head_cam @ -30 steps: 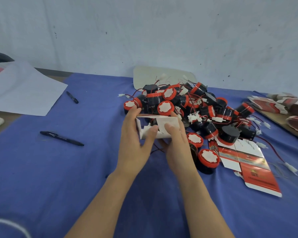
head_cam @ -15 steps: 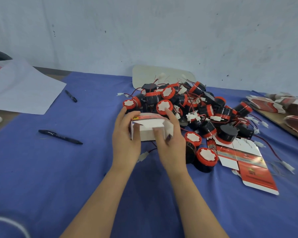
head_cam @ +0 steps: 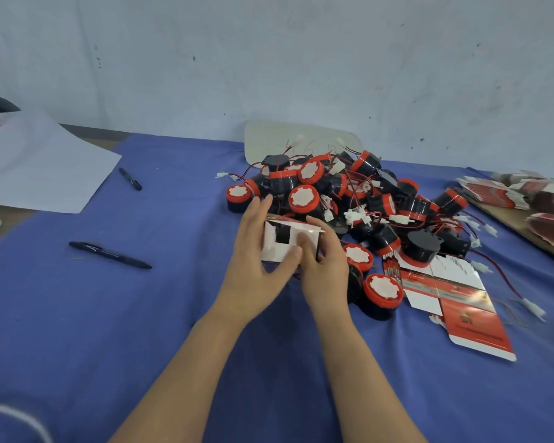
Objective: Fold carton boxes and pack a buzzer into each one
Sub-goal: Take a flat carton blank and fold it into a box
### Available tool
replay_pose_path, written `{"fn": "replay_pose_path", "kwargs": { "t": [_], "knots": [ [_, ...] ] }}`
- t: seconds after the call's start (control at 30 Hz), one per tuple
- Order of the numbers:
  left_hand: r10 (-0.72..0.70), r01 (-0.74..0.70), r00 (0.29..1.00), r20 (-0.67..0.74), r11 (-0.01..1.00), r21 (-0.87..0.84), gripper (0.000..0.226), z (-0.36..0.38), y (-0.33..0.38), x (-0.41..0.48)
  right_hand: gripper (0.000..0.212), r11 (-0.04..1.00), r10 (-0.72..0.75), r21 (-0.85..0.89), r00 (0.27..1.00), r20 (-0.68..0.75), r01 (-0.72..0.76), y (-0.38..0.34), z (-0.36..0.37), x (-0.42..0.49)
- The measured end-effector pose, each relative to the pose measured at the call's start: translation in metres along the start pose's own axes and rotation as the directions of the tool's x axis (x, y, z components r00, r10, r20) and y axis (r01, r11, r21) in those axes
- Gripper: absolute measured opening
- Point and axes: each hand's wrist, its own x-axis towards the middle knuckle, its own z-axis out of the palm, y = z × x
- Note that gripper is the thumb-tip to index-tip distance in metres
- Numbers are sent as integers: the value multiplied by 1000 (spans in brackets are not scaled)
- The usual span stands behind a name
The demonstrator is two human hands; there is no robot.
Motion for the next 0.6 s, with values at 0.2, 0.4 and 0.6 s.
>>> {"fn": "replay_pose_path", "kwargs": {
  "t": [0.2,0.4,0.6],
  "knots": [
    [-7,15,998,61,993,-119,36,-3,9,2,30,999,11,53,999,-43,-8,0,-1,3],
    [-72,97,982,-174,985,145,47,1,-4,1,27,999,7,31,1000,22,-7,-1,3,-2],
    [-315,331,890,-330,944,-10,42,-5,-8,5,37,997,-40,-49,969,245,53,-1,9,-6]
  ]
}}
